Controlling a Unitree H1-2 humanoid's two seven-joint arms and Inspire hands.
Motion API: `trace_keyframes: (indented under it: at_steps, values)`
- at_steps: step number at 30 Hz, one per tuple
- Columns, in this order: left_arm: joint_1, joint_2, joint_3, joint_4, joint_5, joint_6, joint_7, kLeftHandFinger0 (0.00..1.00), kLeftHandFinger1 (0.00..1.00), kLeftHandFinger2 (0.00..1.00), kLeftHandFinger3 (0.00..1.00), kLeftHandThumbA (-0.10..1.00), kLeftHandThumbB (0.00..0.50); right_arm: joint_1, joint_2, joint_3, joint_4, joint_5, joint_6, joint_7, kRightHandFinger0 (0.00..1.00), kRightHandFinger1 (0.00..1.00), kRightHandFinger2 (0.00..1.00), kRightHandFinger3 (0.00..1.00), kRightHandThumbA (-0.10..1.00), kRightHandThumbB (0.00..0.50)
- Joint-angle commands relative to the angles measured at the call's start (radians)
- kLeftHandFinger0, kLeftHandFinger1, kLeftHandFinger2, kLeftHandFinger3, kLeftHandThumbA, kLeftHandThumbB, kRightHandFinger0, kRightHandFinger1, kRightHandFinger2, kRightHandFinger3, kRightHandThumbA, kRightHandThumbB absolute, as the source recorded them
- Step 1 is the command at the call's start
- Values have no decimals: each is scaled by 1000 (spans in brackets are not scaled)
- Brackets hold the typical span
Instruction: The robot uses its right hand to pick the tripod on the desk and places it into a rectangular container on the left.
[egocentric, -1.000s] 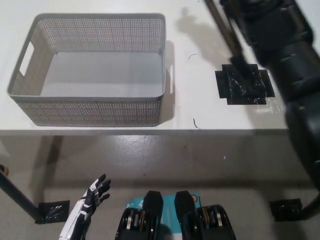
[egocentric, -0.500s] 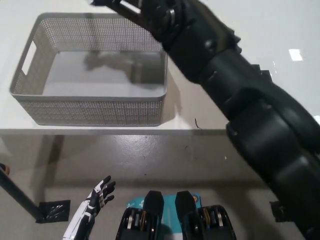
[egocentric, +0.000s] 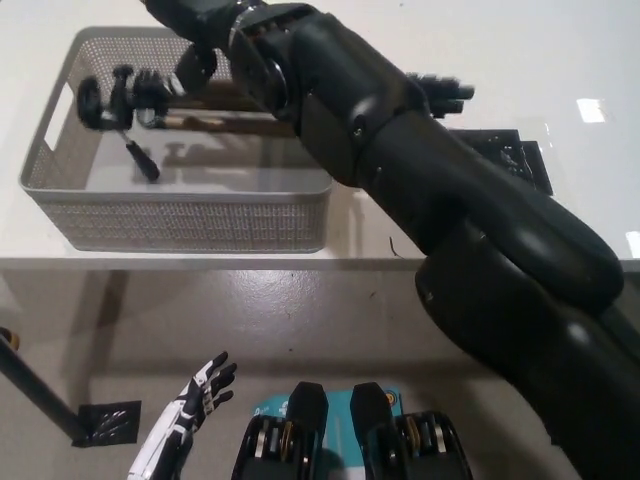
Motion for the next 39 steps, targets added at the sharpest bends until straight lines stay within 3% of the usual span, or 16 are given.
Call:
trace_keyframes:
  at_steps: [1,3,12,16,21,24,27,29,30,31,32,33,34,35,36,39]
  values:
    - [-20,18,-11,-27,-17,-2,-34,1000,1000,1000,1000,1000,200,-47,-48,-14,1,-12,26,33,1000,1000,1000,1000,992,500]
    - [-19,18,-12,-33,-14,10,-34,1000,1000,1000,1000,1000,235,-44,-58,-20,1,-9,30,36,1000,1000,1000,1000,1000,498]
    - [-19,8,-10,-14,-2,-21,-25,1000,1000,1000,1000,1000,216,-81,-111,-91,-29,22,-12,20,1000,1000,1000,1000,1000,484]
    - [-18,5,-7,-4,7,-34,-17,1000,1000,1000,1000,1000,206,-113,-223,-211,-145,89,-56,21,1000,1000,1000,1000,1000,429]
    - [-31,4,-1,11,14,-50,-8,1000,1000,1000,1000,1000,214,-88,-375,-441,-424,230,-6,69,1000,1000,1000,1000,1000,400]
    - [-30,9,5,3,4,-29,-10,1000,1000,1000,1000,1000,228,29,-514,-597,-787,322,86,129,1000,1000,1000,1000,1000,414]
    - [-27,16,12,6,-1,-37,-12,1000,1000,1000,1000,1000,216,164,-603,-701,-1074,397,103,150,1000,1000,1000,1000,1000,381]
    - [-27,17,15,5,-3,-29,-9,1000,1000,1000,1000,1000,219,271,-622,-805,-1272,476,157,128,1000,1000,1000,1000,1000,423]
    - [-28,18,17,7,-7,-29,-11,1000,1000,1000,1000,1000,213,345,-656,-851,-1383,527,174,142,1000,1000,1000,1000,1000,372]
    - [-20,18,17,7,-8,-32,-12,1000,1000,1000,1000,1000,214,386,-667,-879,-1441,566,194,151,1000,1000,1000,1000,1000,362]
    - [-9,15,16,9,-8,-40,-11,1000,1000,1000,1000,1000,207,462,-686,-931,-1535,630,204,148,1000,1000,1000,1000,1000,291]
    - [-10,15,17,9,-9,-38,-10,1000,1000,1000,1000,1000,206,530,-687,-987,-1620,668,219,122,1000,1000,1000,1000,1000,314]
    - [-18,16,21,7,-18,-25,-12,1000,1000,1000,1000,1000,203,590,-693,-1024,-1676,720,191,105,1000,1000,1000,1000,1000,284]
    - [-23,16,22,10,-14,-23,-9,1000,1000,1000,1000,1000,204,674,-699,-1068,-1747,773,165,83,1000,1000,1000,1000,1000,296]
    - [-22,16,25,11,-15,-24,-6,1000,1000,1000,1000,1000,199,749,-685,-1102,-1815,811,159,48,1000,1000,1000,1000,1000,348]
    - [-13,7,22,7,-15,-21,-4,1000,1000,1000,1000,1000,202,961,-655,-1152,-1941,888,75,-29,1000,1000,1000,1000,1000,400]
